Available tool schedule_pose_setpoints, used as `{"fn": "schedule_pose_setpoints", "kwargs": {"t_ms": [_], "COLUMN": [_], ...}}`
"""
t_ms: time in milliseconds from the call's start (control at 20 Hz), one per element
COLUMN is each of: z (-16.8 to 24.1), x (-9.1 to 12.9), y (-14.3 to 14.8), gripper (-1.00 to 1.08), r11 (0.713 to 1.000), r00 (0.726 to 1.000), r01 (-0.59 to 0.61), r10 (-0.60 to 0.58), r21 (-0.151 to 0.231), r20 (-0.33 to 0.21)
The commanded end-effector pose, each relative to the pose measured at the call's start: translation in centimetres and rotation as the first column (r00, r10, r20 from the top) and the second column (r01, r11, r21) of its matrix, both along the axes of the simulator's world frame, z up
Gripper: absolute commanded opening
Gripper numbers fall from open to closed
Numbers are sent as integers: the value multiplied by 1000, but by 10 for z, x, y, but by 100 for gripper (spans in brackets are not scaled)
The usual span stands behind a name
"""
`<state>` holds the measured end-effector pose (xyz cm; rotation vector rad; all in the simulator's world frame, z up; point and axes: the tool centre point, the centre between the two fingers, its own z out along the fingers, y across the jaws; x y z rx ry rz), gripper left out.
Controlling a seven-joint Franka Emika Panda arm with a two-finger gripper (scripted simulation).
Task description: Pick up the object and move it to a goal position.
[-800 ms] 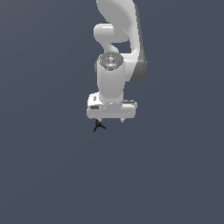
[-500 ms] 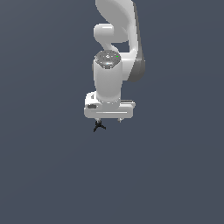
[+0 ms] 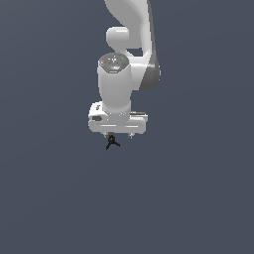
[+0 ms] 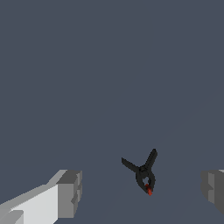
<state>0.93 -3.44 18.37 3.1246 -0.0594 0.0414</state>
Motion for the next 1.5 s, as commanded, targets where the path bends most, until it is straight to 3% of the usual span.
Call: {"fn": "schedule_pose_setpoints", "kwargs": {"t_ms": [0,350,1000,1450], "z": [-5,-35,-108,-119], "x": [-2,-17,-68,-78], "y": [-2,-15,-42,-46], "gripper": [100,100,100,100], "r11": [1000,997,972,965], "r00": [1000,997,972,965], "r01": [-9,-71,-235,-261], "r10": [9,71,235,261], "r21": [0,2,14,17], "r20": [-2,-9,-24,-27]}}
